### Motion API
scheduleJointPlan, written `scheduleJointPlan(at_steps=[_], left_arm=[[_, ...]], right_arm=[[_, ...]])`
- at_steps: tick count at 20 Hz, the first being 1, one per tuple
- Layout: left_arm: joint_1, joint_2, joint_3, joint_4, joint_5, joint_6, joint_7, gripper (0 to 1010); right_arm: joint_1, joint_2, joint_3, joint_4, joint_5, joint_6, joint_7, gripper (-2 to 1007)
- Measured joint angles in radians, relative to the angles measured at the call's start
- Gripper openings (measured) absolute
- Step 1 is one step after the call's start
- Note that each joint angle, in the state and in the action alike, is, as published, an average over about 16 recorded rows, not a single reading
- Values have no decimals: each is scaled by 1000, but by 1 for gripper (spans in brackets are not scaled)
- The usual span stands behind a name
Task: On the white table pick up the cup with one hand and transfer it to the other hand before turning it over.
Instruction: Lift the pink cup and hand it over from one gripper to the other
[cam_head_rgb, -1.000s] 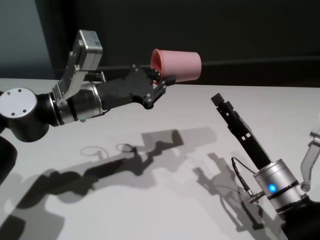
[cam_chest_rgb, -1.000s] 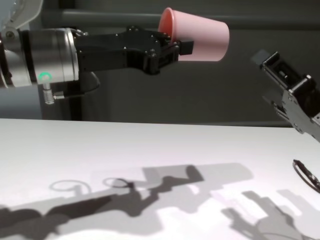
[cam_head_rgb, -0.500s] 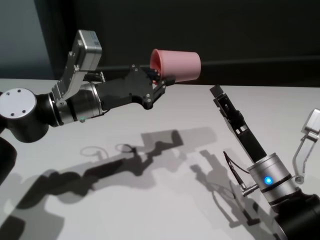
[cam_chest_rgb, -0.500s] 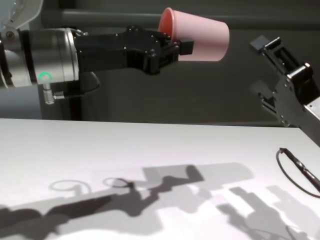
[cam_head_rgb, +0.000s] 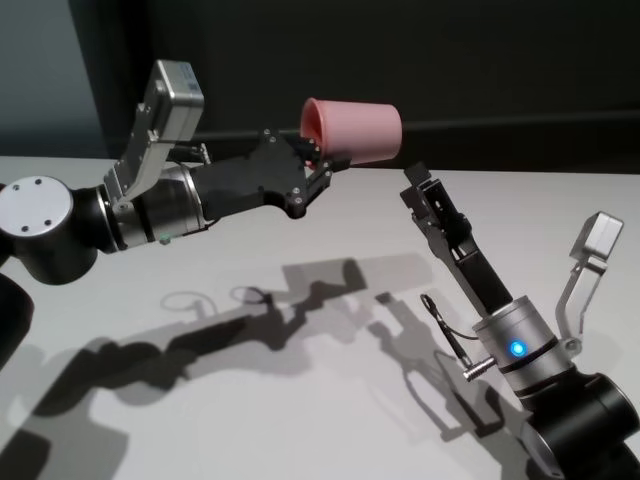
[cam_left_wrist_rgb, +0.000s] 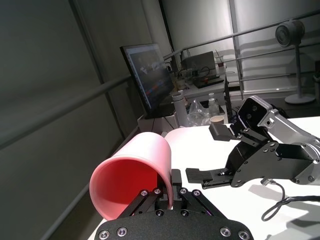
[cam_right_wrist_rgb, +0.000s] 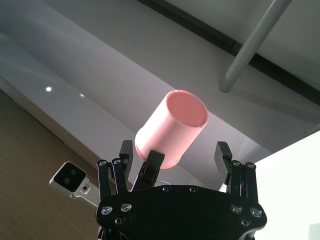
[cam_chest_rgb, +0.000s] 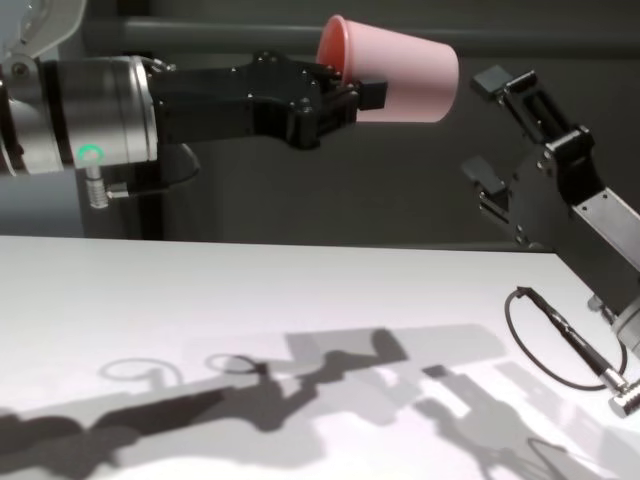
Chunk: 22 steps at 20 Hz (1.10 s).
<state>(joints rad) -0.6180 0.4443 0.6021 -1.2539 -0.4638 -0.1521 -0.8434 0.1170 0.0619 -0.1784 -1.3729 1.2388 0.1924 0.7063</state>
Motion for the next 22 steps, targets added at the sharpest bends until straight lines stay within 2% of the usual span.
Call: scheduleJointPlan(at_steps=[5,9,13,22], left_arm=[[0,0,0,0,0,0,0,50],[0,0,0,0,0,0,0,50],[0,0,0,0,0,0,0,50],[0,0,0,0,0,0,0,50]], right_arm=[[35,-5,-12,55,38,20,40,1002],[52,-5,-19,75,58,24,50,1002],[55,-3,-22,70,67,16,33,1002],[46,4,-27,24,71,-24,-29,1002]])
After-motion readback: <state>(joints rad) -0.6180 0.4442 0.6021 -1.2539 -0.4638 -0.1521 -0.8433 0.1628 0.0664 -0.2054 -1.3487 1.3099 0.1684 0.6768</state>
